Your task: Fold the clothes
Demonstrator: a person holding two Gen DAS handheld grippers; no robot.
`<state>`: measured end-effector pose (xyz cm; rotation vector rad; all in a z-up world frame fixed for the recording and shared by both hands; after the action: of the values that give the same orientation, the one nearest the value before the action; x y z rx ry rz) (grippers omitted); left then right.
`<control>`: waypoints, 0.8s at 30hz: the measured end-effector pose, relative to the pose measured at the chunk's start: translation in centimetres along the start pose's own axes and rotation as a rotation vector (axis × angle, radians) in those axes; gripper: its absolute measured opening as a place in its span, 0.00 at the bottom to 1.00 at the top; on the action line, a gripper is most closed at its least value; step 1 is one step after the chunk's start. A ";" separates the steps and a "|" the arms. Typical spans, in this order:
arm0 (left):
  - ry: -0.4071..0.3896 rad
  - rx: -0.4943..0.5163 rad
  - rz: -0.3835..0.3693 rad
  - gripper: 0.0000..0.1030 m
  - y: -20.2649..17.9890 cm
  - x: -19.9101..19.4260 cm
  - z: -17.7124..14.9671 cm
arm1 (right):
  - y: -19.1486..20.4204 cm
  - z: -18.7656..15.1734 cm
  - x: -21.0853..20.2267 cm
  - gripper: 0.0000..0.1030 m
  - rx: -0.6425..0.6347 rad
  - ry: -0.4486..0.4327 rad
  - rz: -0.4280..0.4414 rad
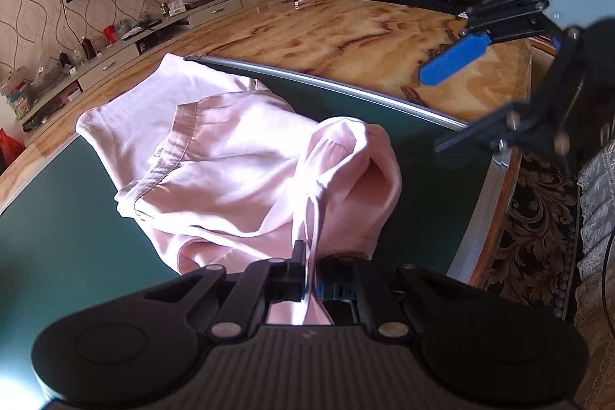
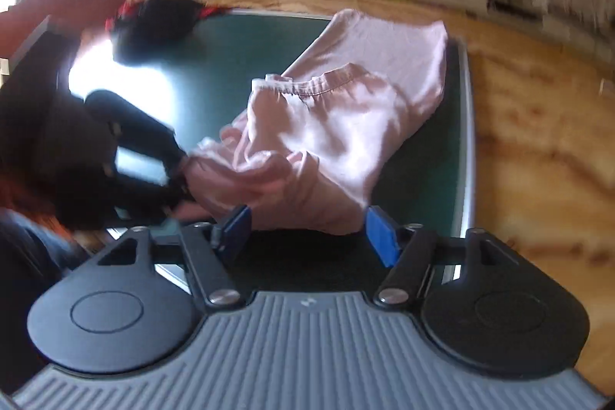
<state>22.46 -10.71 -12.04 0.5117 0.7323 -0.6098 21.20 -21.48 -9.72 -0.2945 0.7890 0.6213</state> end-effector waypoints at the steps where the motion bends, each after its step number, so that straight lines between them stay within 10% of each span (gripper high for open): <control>1: -0.002 0.001 -0.007 0.05 0.0 -0.1 0.1 | 0.8 -0.3 0.6 0.85 -0.129 0.017 -0.032; 14: 0.003 0.097 -0.018 0.06 -1.5 -0.1 -0.5 | 3.1 0.6 7.8 0.84 -0.617 0.073 0.128; 18: 0.004 0.094 -0.020 0.09 -1.3 0.0 -0.9 | 3.1 0.4 8.7 0.16 -0.562 0.110 0.216; 20: 0.005 0.096 0.000 0.15 -1.1 0.1 -1.3 | 3.0 0.2 8.5 0.15 -0.519 0.096 0.235; 22: 0.001 0.113 0.043 0.44 -1.0 0.2 -1.8 | 2.8 0.1 8.0 0.14 -0.481 0.080 0.239; 24: -0.002 0.132 0.076 0.46 -0.9 0.2 -2.3 | 2.8 0.0 7.4 0.13 -0.452 0.069 0.244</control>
<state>20.91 -9.99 -13.86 0.6580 0.6708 -0.5901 23.50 -16.28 -15.21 -0.6413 0.7505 1.0260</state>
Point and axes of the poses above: each gripper's, at about its wrist camera, not at the fingertips, and x roughly the way its jaws point, y to its left, z to its top, the point moved 7 cm from there along x, roughly the way its jaws point, and after that the axes turned 7 degrees about z, right-handed, at the moved point
